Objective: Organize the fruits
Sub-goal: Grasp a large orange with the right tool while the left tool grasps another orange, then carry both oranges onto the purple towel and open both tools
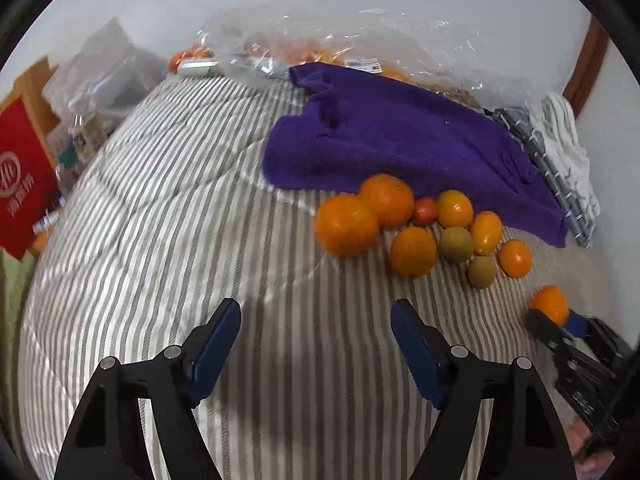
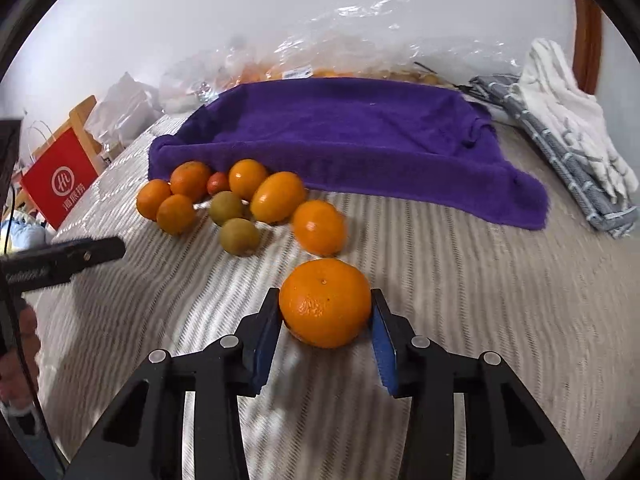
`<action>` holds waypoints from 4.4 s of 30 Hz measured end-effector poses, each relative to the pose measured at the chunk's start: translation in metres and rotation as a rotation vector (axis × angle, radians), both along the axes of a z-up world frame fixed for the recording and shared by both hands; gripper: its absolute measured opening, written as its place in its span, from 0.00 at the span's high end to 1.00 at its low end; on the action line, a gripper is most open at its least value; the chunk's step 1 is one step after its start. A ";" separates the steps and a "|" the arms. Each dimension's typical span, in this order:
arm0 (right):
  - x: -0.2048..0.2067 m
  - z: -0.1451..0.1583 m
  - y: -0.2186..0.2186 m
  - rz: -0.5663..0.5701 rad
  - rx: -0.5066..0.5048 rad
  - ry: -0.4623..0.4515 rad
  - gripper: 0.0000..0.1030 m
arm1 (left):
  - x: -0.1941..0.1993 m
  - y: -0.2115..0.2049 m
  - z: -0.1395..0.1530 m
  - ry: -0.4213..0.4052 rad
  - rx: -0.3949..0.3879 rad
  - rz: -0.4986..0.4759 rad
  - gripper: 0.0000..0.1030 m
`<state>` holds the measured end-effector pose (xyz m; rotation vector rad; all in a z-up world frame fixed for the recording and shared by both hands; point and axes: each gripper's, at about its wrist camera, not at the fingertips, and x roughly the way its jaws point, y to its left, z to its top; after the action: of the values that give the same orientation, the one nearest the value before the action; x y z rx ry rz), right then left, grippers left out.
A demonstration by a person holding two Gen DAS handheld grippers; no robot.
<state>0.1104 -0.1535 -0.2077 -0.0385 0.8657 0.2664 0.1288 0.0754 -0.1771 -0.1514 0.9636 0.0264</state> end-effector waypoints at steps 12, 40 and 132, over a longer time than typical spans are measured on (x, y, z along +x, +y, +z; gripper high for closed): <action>-0.015 0.004 -0.058 -0.119 0.001 -0.031 0.59 | 0.032 -0.022 -0.002 -0.043 0.125 -0.051 0.45; 0.033 0.071 -0.070 -0.167 0.035 -0.138 0.59 | 0.021 0.014 0.076 -0.139 -0.010 -0.041 0.64; 0.170 0.028 -0.029 -0.087 -0.055 -0.097 0.26 | 0.139 -0.030 0.029 -0.357 0.017 0.003 0.46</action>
<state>0.2807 -0.1830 -0.1800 -0.0637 0.7764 0.1580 0.2676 0.0456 -0.1482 -0.1365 0.6072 0.0099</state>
